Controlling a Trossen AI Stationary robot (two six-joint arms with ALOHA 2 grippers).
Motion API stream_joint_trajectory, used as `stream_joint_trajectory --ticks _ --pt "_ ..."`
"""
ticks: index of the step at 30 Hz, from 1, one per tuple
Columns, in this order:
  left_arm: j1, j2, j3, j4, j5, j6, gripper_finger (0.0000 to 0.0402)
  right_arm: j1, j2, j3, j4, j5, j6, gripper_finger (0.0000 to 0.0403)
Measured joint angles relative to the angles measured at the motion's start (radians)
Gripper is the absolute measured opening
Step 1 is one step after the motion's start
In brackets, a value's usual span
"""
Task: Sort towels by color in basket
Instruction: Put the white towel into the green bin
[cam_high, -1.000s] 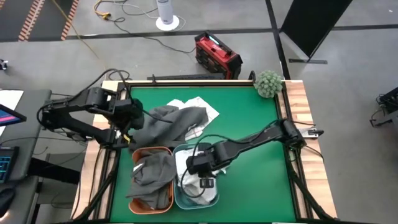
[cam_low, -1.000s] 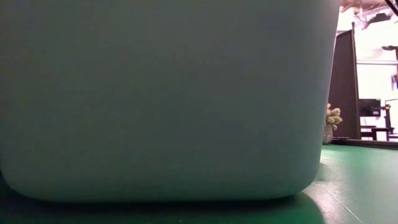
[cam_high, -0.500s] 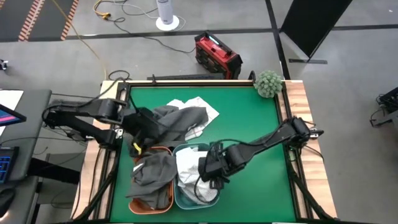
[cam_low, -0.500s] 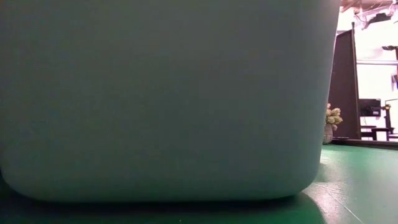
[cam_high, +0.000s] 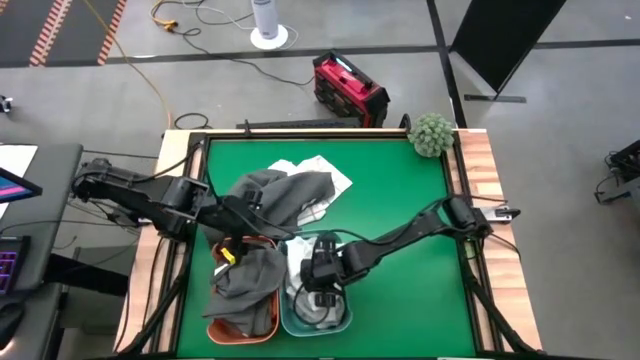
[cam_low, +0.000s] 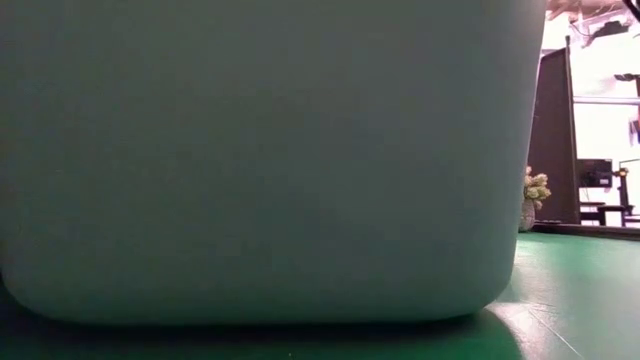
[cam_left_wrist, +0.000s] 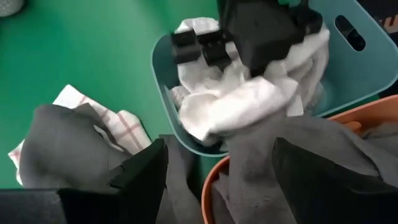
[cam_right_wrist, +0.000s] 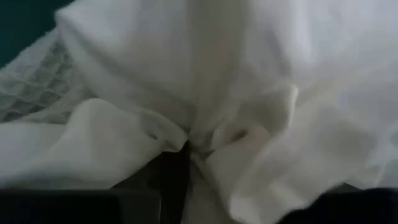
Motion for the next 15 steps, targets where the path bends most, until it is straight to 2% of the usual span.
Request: stream_joint_trajectory --ticks 3,8,15 --pt "0.0 0.0 0.0 0.003 -0.001 0.004 0.0275 -0.01 0.014 0.007 -0.027 -0.025 0.0 0.0194" --pt "-0.001 0.0 0.0 -0.001 -0.001 -0.004 0.0275 -0.015 -0.034 0.069 -0.147 -0.043 0.007 0.019" --pt "-0.04 0.0 0.0 -0.012 0.003 -0.019 0.0275 0.023 -0.152 0.171 -0.35 0.09 0.017 0.0189"
